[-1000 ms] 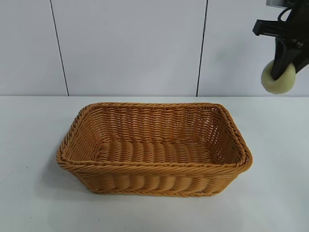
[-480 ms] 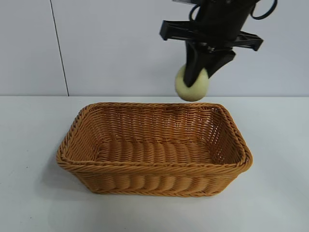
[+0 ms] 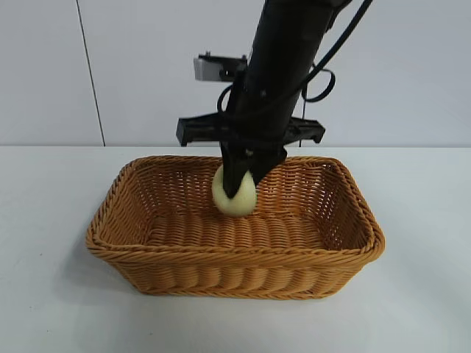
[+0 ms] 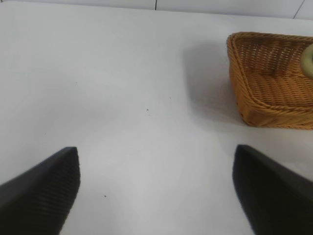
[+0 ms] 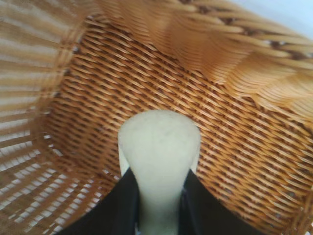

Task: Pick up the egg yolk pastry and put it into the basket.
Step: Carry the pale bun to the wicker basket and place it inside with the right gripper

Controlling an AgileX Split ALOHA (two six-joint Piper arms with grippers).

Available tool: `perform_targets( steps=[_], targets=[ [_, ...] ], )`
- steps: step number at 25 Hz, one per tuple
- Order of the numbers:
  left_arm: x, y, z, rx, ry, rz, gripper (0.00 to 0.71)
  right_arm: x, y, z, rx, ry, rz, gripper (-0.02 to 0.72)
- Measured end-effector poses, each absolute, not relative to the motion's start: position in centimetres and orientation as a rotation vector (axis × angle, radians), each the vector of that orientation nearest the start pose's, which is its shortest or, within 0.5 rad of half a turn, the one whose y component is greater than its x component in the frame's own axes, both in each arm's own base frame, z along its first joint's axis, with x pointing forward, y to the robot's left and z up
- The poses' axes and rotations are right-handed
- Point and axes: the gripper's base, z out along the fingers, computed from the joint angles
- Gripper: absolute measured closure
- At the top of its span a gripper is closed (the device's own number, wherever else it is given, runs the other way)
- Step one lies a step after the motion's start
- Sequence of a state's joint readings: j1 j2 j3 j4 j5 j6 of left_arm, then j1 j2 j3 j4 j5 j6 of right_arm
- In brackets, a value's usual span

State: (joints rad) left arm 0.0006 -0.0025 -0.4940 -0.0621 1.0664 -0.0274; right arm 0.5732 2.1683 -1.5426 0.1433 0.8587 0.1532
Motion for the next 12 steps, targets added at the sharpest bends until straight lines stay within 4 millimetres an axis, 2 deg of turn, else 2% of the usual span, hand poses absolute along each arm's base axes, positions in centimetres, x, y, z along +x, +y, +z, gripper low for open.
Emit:
perform_targets(
  steps=[2,6,8,12],
  targets=[
    [-0.5,-0.5,27.5,-0.026,2.053,-0.091,0.094,35.9,24.3,13.6,-0.502,2.965,0.259,0.487],
    [-0.5,-0.5,27.5,-0.026,2.053,-0.091,0.094,35.8,24.3,14.0,-0.504,2.963,0.260,0.233],
    [-0.5,-0.5,27.5,-0.026,2.053,-0.091,0.094,35.8,24.3,14.7,-0.507,2.946,0.263,0.148],
    [-0.5,-0.5,27.5,-0.026,2.053,-0.091,0.094,35.9,24.0,17.9,-0.544,2.903,0.236,0.108]
  ],
)
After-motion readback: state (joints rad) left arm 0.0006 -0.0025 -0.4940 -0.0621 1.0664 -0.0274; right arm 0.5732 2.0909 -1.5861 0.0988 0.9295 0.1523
